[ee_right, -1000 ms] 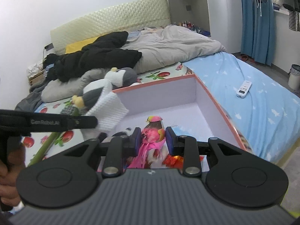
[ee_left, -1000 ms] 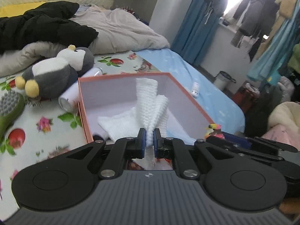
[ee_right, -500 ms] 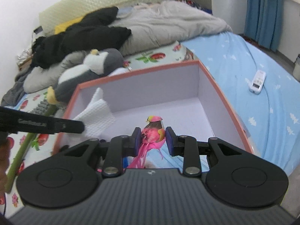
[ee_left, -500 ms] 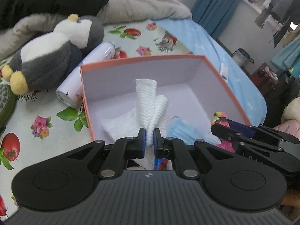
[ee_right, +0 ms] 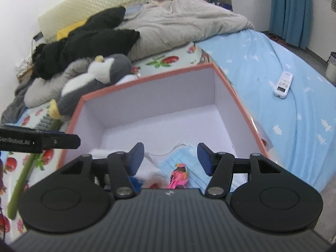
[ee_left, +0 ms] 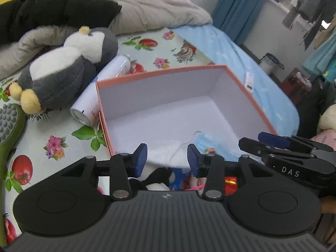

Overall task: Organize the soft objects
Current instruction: 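Open the left gripper to release the towel while the right releases the bird in the box, then withdraw both open grippers from the pink box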

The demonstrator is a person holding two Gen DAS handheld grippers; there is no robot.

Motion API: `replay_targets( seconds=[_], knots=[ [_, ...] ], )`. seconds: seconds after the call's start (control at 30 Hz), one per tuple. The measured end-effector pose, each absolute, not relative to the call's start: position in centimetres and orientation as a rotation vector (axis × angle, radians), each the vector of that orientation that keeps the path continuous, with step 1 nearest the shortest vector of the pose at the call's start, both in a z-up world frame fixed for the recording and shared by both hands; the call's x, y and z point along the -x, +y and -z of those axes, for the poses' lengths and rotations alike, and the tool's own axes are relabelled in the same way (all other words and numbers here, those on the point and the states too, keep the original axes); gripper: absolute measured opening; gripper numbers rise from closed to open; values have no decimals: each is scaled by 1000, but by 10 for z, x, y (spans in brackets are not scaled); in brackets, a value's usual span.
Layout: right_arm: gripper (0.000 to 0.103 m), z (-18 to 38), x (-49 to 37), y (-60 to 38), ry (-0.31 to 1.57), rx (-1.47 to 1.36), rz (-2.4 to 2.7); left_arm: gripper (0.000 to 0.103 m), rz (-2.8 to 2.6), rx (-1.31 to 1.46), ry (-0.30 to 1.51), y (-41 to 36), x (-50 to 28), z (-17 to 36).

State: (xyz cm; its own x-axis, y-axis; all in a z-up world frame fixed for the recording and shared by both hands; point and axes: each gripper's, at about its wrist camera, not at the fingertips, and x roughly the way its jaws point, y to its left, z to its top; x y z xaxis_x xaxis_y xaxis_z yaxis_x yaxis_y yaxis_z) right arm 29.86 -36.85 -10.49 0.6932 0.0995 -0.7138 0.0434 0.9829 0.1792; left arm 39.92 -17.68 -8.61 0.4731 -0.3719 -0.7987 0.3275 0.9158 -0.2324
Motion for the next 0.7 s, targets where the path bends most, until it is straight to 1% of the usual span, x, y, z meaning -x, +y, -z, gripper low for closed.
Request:
replay_targets(
  seconds=[0.4,0.7],
  knots=[
    [59,22,-227,-351,636,-162,-63,48,504,14,803,-162,-308,-2],
    [59,-14,-162,-325,544,-146,-80,48,502,64,715,-133,-231,-43]
  ],
)
